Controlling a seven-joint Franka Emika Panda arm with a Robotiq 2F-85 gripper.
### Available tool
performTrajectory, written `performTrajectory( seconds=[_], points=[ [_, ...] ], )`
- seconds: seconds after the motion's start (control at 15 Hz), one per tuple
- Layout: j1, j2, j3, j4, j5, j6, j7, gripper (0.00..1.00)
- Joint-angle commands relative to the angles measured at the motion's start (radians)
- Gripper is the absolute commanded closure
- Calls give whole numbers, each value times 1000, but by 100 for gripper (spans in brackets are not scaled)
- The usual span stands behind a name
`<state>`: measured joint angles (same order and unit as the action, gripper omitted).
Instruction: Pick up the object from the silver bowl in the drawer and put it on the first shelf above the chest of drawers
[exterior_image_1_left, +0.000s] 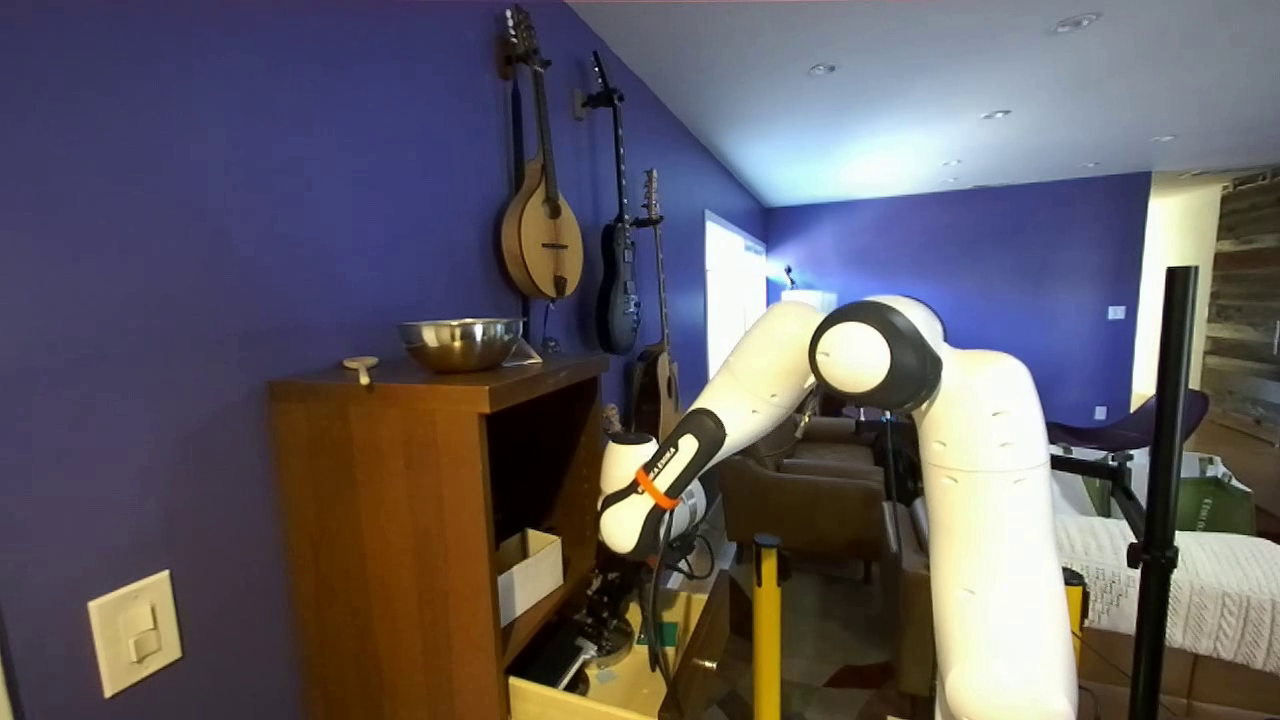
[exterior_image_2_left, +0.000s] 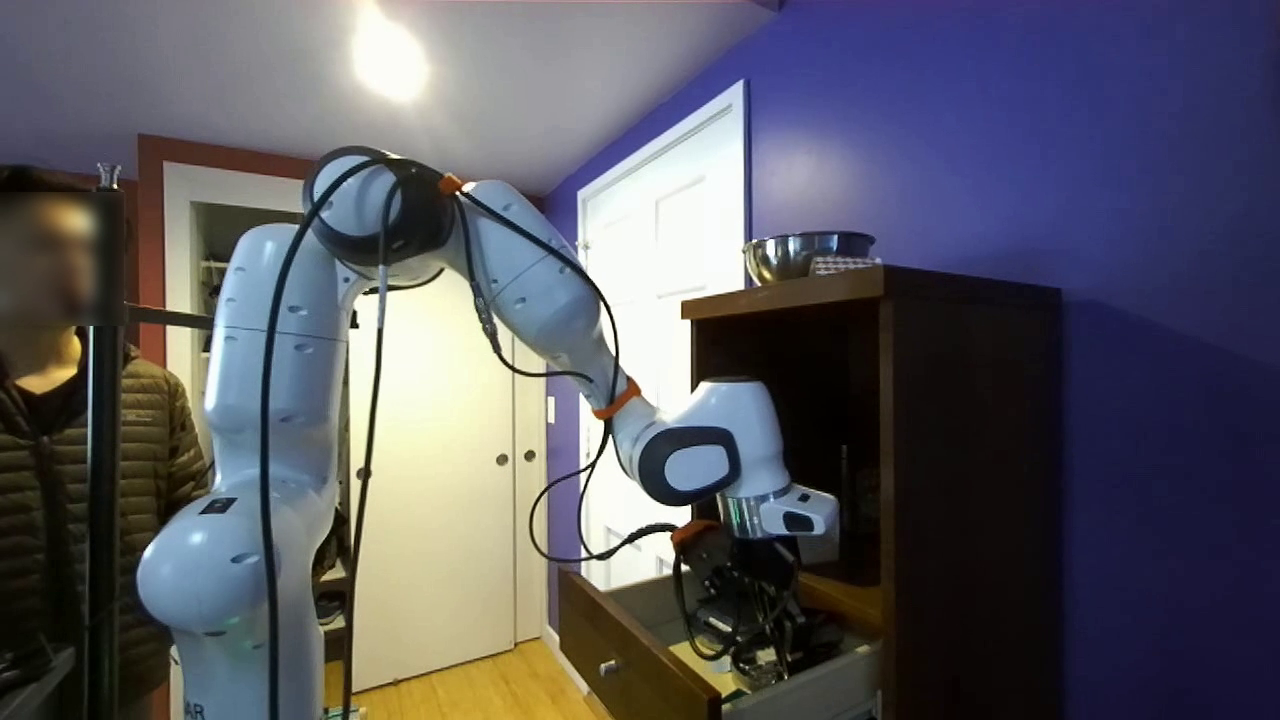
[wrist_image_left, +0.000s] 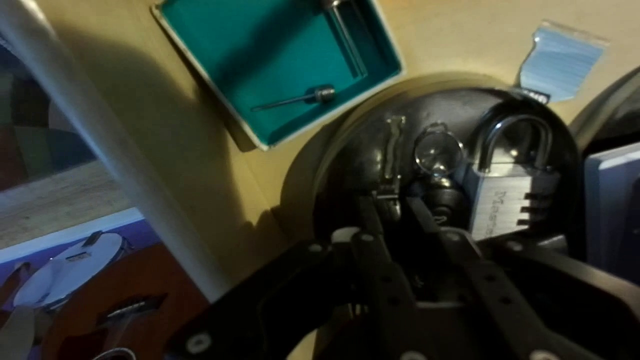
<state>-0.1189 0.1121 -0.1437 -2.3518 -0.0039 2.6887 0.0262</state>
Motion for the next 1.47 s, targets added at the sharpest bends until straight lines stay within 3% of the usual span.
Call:
performTrajectory(
  seconds=[0.0,0.2,0.47,0.6,0.8,1.07,1.4],
  points=[
    [-18,-151,1,-45,29,-95,-56,95],
    [-18,-247,-6,-49,94,-240,-143,95],
    [-12,-360,-44,-36,164,-542,-315,95],
    [-14,-416,-62,-39,169,-591,-342,95],
    [-2,-451,-70,-57,218,-487,-310,95],
    [31,-409,-40,-101,278,-164,-244,95],
    [44,-268,-12,-111,219,208,-168,95]
  ],
)
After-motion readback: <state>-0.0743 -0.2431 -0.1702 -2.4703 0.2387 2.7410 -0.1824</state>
